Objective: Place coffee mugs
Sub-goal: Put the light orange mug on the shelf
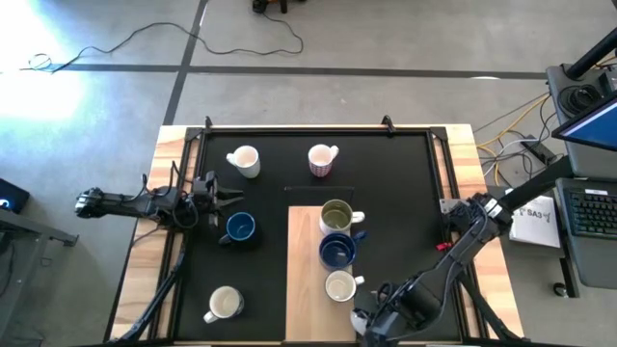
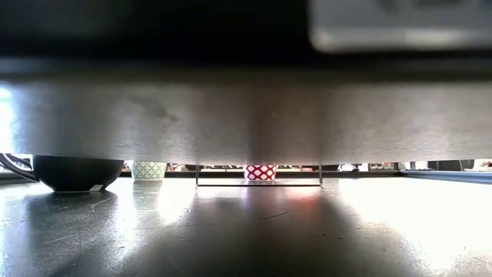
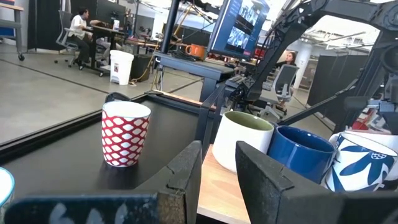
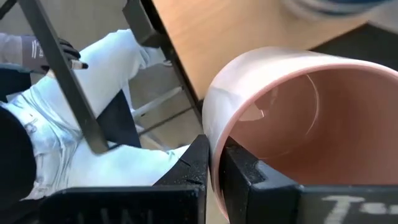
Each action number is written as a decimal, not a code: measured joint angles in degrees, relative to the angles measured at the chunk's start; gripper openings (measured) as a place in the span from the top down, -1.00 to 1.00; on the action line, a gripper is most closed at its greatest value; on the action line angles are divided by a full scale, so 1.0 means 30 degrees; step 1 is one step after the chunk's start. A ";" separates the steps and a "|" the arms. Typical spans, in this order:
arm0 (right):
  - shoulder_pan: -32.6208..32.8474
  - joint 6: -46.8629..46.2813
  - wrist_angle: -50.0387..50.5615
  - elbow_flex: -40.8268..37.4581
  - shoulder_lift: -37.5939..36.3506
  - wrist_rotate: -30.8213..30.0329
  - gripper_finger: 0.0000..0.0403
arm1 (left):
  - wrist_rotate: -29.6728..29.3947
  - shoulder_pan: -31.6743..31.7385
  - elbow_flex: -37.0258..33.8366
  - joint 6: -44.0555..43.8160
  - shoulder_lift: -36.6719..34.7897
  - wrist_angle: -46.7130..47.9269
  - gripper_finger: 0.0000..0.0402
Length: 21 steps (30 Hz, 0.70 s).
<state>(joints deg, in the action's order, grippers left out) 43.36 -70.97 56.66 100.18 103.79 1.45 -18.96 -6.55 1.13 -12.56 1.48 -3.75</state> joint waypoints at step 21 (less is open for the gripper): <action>-0.1397 0.2825 -0.2170 0.0007 -0.0015 0.1824 0.94 | 0.0000 0.0004 -0.0007 0.0000 -0.0004 0.0000 0.59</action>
<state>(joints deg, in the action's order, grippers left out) 39.17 -62.49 50.15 100.20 103.74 6.93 -18.96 -6.54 1.10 -12.56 1.46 -3.75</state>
